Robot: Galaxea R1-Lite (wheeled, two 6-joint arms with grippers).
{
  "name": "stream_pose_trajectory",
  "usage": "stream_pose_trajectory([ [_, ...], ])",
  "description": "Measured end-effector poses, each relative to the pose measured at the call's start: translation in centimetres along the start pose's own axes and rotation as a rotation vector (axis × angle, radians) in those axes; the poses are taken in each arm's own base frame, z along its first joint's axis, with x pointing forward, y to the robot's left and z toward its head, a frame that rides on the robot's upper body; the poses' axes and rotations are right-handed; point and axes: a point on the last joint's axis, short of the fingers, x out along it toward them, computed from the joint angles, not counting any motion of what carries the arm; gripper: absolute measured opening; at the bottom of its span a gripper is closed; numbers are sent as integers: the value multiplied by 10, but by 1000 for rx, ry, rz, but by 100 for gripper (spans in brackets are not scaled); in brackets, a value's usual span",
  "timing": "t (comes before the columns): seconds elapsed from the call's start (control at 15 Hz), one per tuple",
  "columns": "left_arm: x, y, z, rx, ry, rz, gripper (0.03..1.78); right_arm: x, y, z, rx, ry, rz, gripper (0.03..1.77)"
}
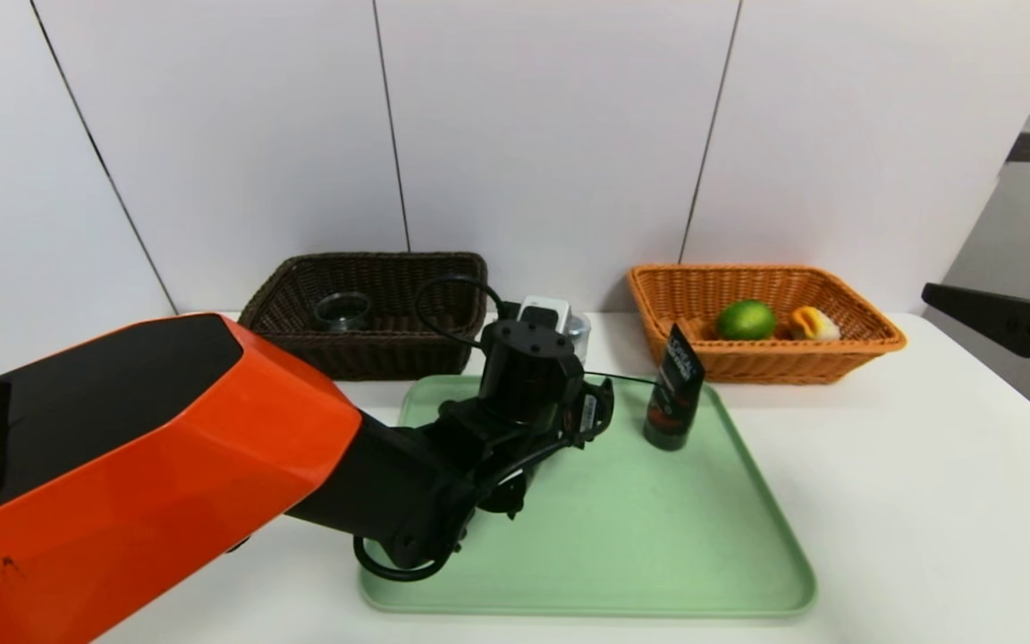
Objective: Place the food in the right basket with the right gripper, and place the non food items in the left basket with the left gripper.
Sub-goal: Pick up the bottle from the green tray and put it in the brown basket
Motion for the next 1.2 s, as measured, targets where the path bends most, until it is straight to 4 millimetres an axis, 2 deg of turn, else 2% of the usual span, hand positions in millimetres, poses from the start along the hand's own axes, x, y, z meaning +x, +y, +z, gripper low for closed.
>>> stream_pose_trajectory([
  [0.27, 2, 4, 0, 1, 3, -5, 169, 0, 0, 0, -5, -1, 1, 171],
  [0.53, 2, 4, 0, 1, 3, -15, 109, -1, 1, 0, -7, -3, 4, 171],
  [0.8, 2, 4, 1, -1, 2, -19, 63, -4, 2, 0, -10, -2, 11, 171],
  [1.2, -9, 4, 19, -10, -18, -72, 63, -11, 1, -4, -9, -4, 12, 171],
])
